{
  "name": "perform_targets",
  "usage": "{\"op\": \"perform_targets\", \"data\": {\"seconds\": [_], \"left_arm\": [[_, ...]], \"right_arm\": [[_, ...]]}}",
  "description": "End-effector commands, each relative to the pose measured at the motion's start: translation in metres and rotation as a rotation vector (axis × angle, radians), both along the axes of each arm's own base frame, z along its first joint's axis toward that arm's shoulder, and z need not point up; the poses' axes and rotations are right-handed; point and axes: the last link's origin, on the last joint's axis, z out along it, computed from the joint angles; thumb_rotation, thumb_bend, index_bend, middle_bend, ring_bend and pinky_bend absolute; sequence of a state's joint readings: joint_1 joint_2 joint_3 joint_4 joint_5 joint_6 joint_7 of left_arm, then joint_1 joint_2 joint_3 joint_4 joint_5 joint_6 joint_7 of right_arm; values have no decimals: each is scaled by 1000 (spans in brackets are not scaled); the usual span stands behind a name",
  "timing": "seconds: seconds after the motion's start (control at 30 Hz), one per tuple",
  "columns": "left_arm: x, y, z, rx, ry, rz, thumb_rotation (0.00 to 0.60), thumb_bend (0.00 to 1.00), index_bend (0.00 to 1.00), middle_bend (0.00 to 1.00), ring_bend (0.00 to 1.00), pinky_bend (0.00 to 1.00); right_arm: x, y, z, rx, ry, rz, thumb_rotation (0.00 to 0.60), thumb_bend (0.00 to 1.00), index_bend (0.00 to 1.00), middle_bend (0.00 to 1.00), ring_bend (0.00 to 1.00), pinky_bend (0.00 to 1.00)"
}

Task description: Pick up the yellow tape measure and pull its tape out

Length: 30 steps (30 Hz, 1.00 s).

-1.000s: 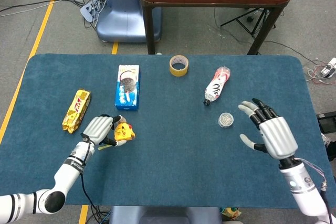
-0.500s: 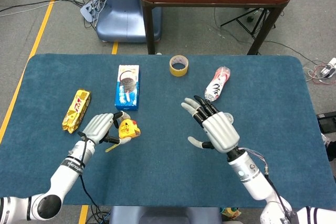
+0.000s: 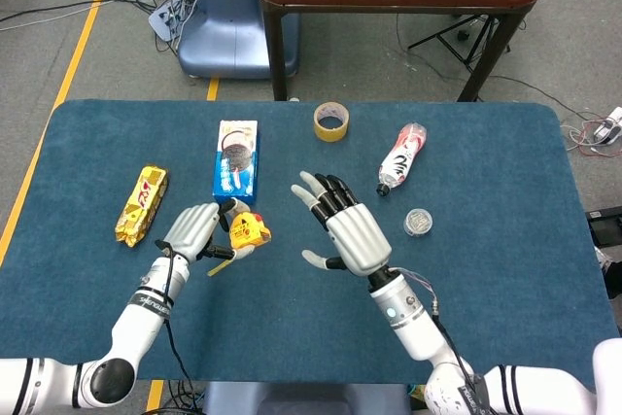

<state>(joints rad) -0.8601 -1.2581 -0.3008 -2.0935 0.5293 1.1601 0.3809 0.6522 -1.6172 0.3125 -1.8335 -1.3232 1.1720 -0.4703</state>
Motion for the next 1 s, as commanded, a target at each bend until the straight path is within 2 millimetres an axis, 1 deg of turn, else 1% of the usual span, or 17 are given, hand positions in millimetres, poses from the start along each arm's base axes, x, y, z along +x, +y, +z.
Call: {"op": "perform_targets", "data": {"seconds": [0.03, 0.27, 0.53, 1.0], "left_arm": [[4, -1, -1, 11, -13, 6, 600, 204, 536, 579, 439, 258], [6, -3, -4, 35, -23, 25, 600, 204, 540, 582, 441, 267], [4, -4, -5, 26, -40, 25, 600, 204, 536, 581, 441, 267], [15, -8, -7, 17, -62, -29, 600, 204, 533, 581, 441, 267]], "right_arm": [[10, -4, -5, -11, -22, -15, 600, 261, 0, 0, 0, 1], [26, -7, -18, 28, -51, -36, 600, 261, 0, 0, 0, 1], [30, -12, -21, 94, -66, -52, 600, 260, 0, 0, 0, 0], [37, -20, -21, 155, -73, -57, 600, 261, 0, 0, 0, 0]]}}
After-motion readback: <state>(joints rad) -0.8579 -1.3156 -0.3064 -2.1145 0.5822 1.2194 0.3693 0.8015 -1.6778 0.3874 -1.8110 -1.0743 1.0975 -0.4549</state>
